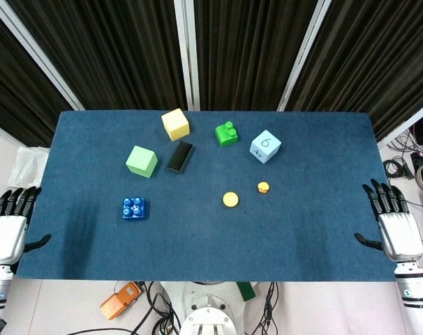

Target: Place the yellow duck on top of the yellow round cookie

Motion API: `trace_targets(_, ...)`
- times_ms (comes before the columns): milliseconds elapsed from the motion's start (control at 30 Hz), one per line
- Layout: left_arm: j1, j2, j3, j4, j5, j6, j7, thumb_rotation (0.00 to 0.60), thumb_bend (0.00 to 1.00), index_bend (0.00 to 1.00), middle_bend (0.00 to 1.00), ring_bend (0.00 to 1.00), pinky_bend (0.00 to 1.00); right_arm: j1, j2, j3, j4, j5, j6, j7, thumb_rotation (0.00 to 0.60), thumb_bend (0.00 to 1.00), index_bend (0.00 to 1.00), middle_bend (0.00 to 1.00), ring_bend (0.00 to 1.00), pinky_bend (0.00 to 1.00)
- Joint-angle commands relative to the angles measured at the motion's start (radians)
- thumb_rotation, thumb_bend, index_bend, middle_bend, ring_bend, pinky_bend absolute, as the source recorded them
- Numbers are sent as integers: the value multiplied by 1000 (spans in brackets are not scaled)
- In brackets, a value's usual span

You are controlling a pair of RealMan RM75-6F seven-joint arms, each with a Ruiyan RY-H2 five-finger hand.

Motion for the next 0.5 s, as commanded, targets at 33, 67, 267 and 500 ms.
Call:
trace_targets(33, -3, -1, 0, 0, -6, -9, 0, 600, 23, 66, 72, 39, 0, 10, -2, -2, -3, 0, -17, -6, 600, 71, 0, 36, 0, 86)
trace_targets(67, -3, -2, 0, 1, -7, -11, 0, 600, 23, 66, 71, 39, 0, 14, -2, -4, -5, 0, -25, -6, 600, 72, 0, 36, 0, 86)
trace_targets(267, -5, -3, -4, 8, -7, -11, -6, 600, 23, 66, 71, 39, 0, 89, 7, 7, -46, -8, -131, -15, 600, 72, 0, 37, 0, 130)
trace_targets(500, -7, -7, -6, 12, -1, -5, -14, 600, 23, 67, 72, 39, 0, 312, -66, 103, -39, 165, -449, -112, 600, 73, 31, 52, 3, 192)
